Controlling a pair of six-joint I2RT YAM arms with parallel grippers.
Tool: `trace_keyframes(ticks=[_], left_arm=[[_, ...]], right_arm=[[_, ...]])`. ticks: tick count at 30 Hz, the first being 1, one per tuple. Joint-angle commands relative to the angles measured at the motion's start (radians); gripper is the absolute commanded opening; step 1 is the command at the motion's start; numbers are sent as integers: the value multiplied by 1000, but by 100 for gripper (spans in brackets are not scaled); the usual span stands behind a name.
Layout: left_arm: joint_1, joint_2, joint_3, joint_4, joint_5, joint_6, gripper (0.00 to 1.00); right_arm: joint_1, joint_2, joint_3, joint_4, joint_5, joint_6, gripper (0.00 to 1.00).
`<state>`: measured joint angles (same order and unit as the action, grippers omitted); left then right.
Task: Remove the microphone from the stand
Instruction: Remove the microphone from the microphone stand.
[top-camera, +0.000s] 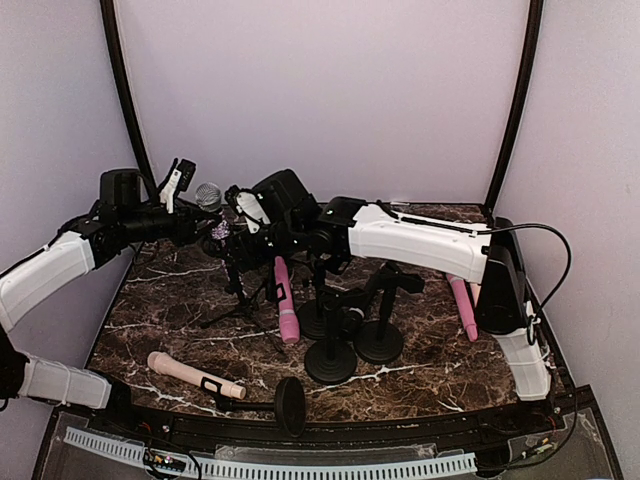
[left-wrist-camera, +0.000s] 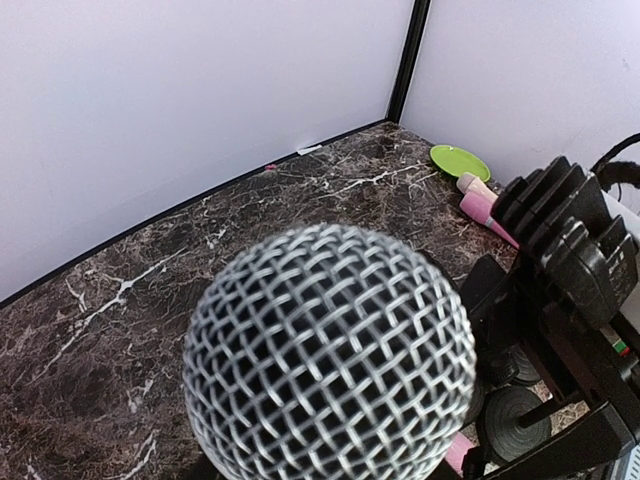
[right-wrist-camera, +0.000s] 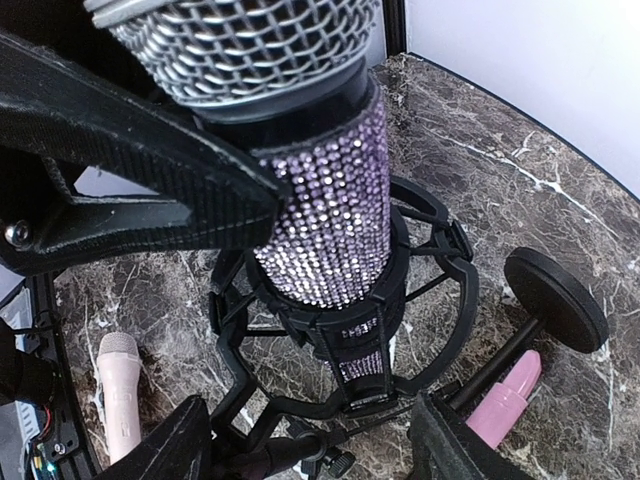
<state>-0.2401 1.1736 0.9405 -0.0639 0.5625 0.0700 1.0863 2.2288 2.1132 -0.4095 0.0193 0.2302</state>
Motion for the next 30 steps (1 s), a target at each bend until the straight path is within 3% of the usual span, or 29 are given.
trace_keyframes(ticks=[1, 30], left_arm=[[-11, -76, 88, 100, 63, 9, 0], [-11, -171, 252, 31, -203, -59, 0]], right_arm=[[1, 51, -21, -81, 24, -1, 69], [1, 23, 10, -62, 22, -23, 68]])
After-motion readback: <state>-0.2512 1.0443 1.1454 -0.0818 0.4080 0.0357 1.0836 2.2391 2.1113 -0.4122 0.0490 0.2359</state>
